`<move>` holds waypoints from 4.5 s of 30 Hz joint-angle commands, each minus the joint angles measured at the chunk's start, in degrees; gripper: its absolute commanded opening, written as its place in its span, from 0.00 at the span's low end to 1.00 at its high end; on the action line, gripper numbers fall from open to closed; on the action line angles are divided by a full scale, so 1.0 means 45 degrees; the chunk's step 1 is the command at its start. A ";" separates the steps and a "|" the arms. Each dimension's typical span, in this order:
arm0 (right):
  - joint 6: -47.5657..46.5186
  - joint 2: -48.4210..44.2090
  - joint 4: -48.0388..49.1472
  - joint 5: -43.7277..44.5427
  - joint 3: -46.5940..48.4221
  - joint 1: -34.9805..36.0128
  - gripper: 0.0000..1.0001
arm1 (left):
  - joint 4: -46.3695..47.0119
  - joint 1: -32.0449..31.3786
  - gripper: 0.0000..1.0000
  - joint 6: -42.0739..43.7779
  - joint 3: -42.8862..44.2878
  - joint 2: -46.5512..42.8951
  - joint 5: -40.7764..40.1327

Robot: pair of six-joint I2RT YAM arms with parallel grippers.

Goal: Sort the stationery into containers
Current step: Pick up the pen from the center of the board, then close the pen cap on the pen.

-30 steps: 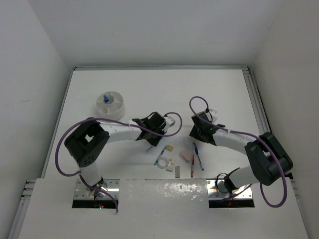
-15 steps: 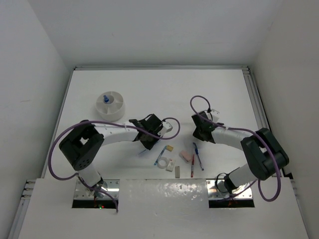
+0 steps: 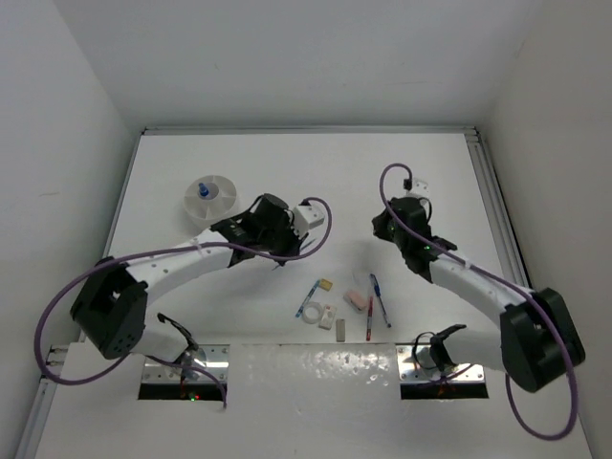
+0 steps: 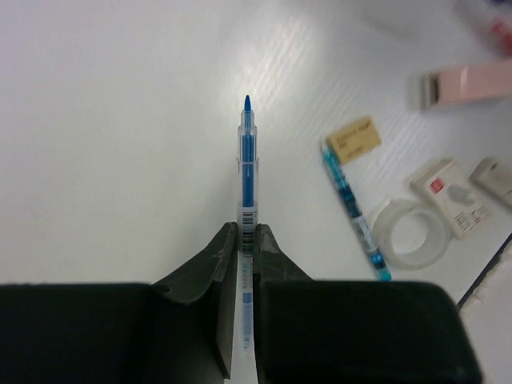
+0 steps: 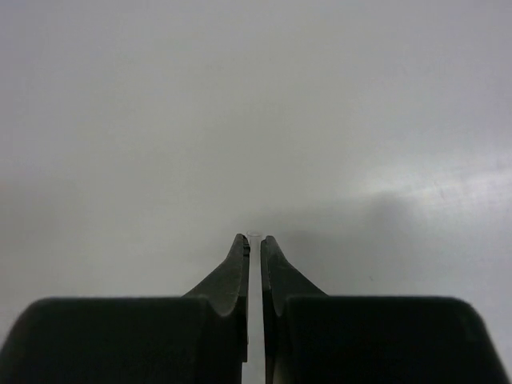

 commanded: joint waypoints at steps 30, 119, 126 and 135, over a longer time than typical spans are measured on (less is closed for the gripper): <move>-0.4026 -0.2609 0.7798 -0.8487 0.5658 0.0460 0.00 | 1.2096 0.1648 0.00 -0.6025 0.0719 -0.3254 0.5481; -0.3713 -0.2551 0.9791 -0.7843 0.4328 0.1184 0.00 | 1.2116 0.1570 0.00 -0.6202 0.0015 -0.3176 0.4561; -0.3597 -0.2259 0.9889 -0.7784 0.4367 0.1380 0.00 | 1.2292 0.1550 0.00 -0.6261 0.0035 -0.3195 0.4502; -0.4025 -0.2375 0.9753 -0.7219 0.4249 0.1399 0.00 | 1.2096 0.1550 0.00 -0.6163 0.0035 -0.3254 0.4619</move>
